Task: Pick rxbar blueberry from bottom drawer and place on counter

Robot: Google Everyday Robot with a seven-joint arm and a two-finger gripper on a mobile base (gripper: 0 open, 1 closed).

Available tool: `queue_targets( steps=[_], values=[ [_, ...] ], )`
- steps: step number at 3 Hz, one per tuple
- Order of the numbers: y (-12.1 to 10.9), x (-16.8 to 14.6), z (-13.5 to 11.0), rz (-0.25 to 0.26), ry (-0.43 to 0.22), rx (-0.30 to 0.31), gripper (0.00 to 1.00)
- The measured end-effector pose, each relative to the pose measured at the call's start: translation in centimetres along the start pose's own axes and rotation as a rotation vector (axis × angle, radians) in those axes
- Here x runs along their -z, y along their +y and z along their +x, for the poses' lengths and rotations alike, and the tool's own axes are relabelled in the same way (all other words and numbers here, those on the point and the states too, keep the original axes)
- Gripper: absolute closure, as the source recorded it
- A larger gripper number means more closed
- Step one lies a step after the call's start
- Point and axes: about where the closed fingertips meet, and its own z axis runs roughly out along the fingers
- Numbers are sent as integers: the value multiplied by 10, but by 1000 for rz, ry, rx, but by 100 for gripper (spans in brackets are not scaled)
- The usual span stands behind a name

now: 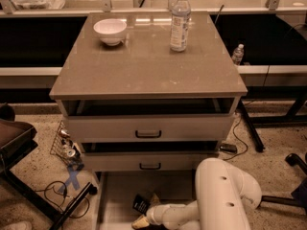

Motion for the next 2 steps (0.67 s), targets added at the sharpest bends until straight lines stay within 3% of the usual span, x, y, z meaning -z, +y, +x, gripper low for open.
queue_targets(
  steps=[2],
  values=[
    [0,1,-2,-1,1,0,60]
  ],
)
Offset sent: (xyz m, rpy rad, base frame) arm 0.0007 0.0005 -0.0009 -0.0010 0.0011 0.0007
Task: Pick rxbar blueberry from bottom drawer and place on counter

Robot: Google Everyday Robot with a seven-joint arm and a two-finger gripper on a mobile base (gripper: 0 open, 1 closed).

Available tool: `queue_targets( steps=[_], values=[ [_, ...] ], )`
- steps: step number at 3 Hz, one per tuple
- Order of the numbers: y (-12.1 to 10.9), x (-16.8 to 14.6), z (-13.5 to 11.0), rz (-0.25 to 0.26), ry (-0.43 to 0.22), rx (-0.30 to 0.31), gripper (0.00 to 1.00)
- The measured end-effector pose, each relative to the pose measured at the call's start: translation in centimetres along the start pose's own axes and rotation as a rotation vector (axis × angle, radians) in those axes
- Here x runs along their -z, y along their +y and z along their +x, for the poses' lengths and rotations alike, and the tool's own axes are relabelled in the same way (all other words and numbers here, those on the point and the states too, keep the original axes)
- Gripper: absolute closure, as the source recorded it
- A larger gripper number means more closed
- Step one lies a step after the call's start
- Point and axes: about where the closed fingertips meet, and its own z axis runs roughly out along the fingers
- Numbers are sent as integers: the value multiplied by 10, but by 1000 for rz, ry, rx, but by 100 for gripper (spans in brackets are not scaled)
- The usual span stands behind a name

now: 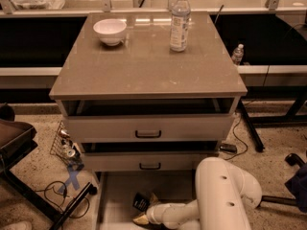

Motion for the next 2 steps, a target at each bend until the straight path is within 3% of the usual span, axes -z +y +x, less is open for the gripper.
queue_targets(
  steps=[1,2],
  values=[
    [1,4,-4,0,0,0,91],
    [1,9,-9,0,0,0,100]
  ],
)
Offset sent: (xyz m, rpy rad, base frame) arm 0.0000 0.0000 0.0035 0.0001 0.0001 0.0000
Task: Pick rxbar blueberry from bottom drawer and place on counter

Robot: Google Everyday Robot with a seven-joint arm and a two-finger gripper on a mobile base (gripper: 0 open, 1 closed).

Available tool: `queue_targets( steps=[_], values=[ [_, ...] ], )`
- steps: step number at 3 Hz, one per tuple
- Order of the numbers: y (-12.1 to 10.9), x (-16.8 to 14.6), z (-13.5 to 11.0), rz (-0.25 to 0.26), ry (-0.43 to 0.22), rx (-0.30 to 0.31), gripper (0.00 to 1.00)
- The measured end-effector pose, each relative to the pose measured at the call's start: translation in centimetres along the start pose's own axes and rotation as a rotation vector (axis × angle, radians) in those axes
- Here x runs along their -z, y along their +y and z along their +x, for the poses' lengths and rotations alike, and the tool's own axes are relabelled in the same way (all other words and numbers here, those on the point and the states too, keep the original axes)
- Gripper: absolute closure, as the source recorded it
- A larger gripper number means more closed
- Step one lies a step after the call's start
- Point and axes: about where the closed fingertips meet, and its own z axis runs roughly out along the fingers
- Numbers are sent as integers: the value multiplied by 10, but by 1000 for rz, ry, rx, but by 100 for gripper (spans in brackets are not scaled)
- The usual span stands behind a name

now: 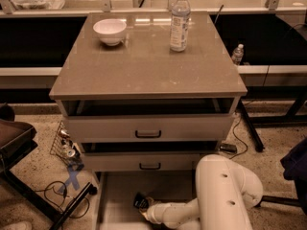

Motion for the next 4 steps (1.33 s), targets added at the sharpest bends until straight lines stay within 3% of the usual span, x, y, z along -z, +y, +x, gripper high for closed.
queue_targets(
  steps=[2,3,4],
  values=[
    [2,1,-3,-6,-2,-9,100],
    [7,25,-16,-11,3,17,100],
    [-2,79,-64,47,-17,88,100]
  ],
)
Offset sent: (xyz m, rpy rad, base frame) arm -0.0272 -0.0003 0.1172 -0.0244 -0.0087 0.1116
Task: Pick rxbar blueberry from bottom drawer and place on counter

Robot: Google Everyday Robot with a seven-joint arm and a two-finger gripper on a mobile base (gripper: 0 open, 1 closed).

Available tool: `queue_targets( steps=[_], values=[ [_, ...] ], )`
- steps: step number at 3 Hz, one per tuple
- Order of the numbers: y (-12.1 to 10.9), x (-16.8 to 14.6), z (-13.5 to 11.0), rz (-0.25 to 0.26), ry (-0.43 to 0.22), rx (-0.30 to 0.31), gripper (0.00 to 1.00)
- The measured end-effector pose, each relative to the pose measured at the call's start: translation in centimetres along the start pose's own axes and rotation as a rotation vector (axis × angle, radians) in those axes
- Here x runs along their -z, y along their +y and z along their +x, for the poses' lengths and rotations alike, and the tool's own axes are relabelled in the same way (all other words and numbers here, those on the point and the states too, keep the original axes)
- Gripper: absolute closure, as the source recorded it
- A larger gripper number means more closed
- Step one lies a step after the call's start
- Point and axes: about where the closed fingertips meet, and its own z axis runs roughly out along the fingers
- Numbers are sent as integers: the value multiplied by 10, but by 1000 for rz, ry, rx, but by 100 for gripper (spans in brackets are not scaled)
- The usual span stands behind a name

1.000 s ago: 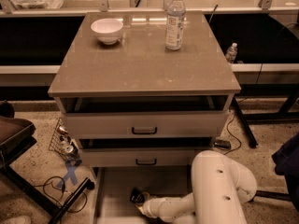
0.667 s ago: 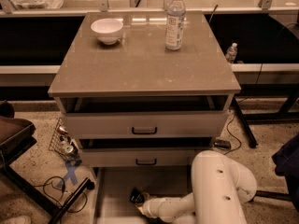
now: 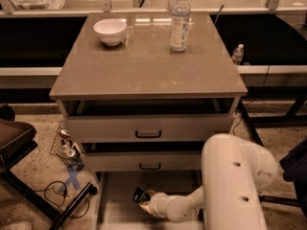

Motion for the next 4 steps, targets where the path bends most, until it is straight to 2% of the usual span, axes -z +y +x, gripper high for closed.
queue_targets(
  steps=[1,2,3,4],
  values=[
    [-4,54,-53,66,-27,54,100],
    [22,110,-85,46,-29,98,100],
    [68,191,-107,24,-18,131,100],
    [84,241,-123,44,-20,102,100]
  ],
)
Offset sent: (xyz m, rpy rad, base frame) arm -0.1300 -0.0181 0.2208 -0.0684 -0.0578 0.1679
